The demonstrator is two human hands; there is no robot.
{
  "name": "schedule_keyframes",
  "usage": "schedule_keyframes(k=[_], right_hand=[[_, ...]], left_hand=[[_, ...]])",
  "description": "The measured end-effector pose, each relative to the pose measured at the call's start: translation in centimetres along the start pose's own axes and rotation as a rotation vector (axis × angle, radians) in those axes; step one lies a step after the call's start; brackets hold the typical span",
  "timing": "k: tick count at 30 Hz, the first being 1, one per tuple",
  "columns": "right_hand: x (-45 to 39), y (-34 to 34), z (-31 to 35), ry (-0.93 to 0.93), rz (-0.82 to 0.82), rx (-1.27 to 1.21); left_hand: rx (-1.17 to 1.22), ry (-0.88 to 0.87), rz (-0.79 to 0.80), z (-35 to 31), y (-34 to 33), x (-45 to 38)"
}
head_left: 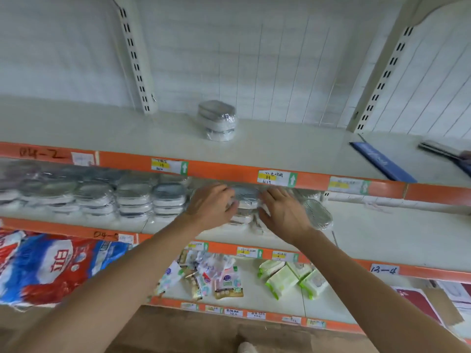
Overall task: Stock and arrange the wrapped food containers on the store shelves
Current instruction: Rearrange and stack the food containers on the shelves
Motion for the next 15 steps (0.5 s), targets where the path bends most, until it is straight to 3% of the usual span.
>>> schedule_keyframes(k=[7,12,15], right_hand=[[-7.5,5.7,1.2,0.022,-0.135,-0.058],[-16.5,5.8,-0.2,0.003,-0.16,-0.051],[-22.5,5.9,-1.4,-0.102,-0.142,-0.143]], left_hand=[[0.194,0.183,-0.233,6.6,6.5,-1.9],[0.242,0.245,-0.165,12.4,6.8,-6.9],[0.258,0.3,-0.099,15.8,7.2,-10.4]])
Point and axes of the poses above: each hand's wrist, its own x-axis away from the middle knuckle, its own y-axis out of the back of the hand, z = x × y, the point moved 6 cm from there along -x, towards the middle knuckle, and after that the axes turned 14 degrees about z, right-handed, at the moved point
